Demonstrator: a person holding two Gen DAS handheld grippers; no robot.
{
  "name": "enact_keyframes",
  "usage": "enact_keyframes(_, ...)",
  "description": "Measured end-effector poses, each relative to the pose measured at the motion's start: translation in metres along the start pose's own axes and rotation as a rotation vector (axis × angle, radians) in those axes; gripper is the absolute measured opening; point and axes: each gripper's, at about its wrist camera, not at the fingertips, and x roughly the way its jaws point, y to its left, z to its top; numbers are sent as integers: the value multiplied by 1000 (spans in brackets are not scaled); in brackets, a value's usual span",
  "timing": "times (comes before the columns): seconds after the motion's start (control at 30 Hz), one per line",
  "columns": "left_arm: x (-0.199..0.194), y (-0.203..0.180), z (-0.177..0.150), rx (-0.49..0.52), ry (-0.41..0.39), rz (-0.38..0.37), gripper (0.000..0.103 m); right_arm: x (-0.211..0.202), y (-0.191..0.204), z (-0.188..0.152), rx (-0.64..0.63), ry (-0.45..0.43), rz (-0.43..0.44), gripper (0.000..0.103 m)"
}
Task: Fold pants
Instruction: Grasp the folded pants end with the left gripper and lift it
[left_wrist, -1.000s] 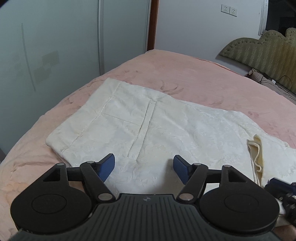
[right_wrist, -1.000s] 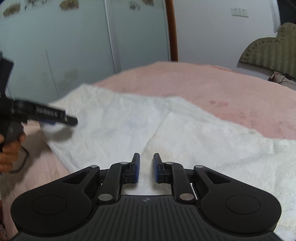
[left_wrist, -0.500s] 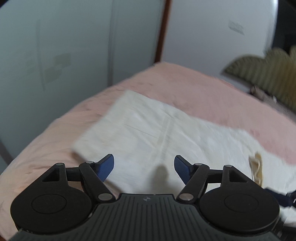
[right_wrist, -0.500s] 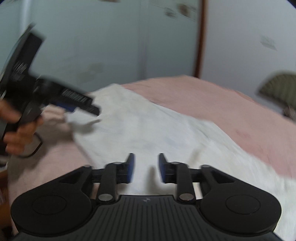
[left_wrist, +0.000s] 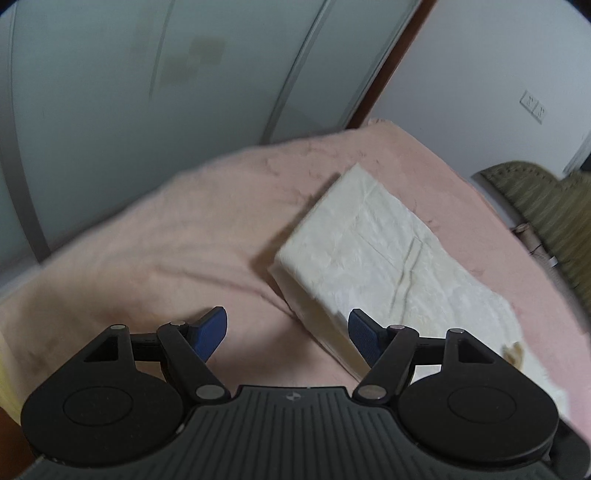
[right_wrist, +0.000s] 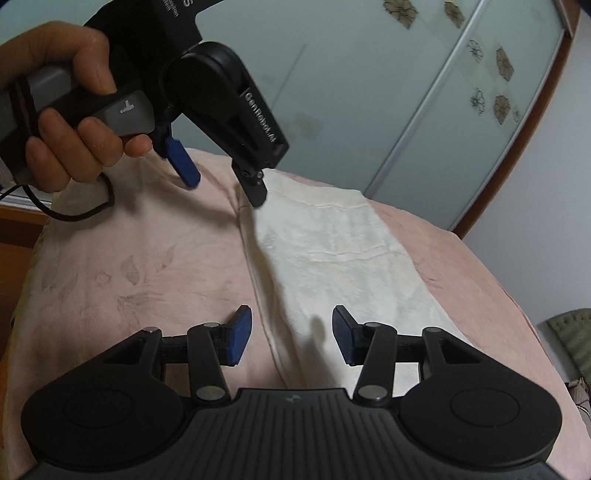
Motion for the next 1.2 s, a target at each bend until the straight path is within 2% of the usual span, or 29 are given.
enact_keyframes(0.1, 7, 6, 2, -58, 32, -63, 75, 6, 8, 2, -56, 14, -28, 47)
enact_keyframes(0.2, 14, 12, 5, -128, 70, -140, 75, 19, 23, 1, -158, 38, -101, 47)
enact_keyframes(0.37, 34, 25, 4, -309, 144, -308, 93, 42, 38, 7, -268, -7, -164, 46)
enact_keyframes(0.43, 40, 25, 5, -354, 147, -347, 97, 53, 34, 11, -249, -1, -130, 25)
enact_keyframes(0.5, 49, 24, 7, -391, 166, -386, 98, 54, 19, 16, -141, -19, -77, 21)
enact_keyframes(0.67, 71, 15, 18, -423, 179, -449, 99, 38, -63, 18, 371, -83, 136, 19)
enact_keyframes(0.7, 78, 12, 22, -423, 178, -461, 99, 35, -77, 16, 442, -92, 192, 21)
enact_keyframes(0.77, 91, 6, 30, -432, 183, -464, 98, 31, -103, 7, 573, -100, 375, 22)
enact_keyframes(0.8, 97, 3, 35, -429, 178, -467, 97, 26, -114, 2, 620, -129, 395, 22)
enact_keyframes(0.83, 101, 0, 39, -427, 176, -460, 96, 23, -121, -1, 637, -132, 362, 22)
enact_keyframes(0.9, 110, -2, 47, -424, 166, -454, 96, 27, -129, -7, 608, -70, 233, 22)
enact_keyframes(0.97, 114, -9, 52, -398, 146, -437, 88, 45, -133, -17, 578, 39, 143, 23)
enact_keyframes(1.03, 116, -16, 54, -353, 136, -408, 81, 68, -130, -31, 574, 136, 165, 24)
enact_keyframes(1.1, 115, -25, 54, -276, 119, -341, 55, 70, -126, -37, 566, 87, 154, 26)
enact_keyframes(1.13, 113, -31, 54, -221, 111, -281, 36, 69, -125, -38, 564, 91, 156, 26)
enact_keyframes(1.2, 109, -36, 54, -161, 89, -229, 18, 66, -133, -37, 588, 85, 176, 27)
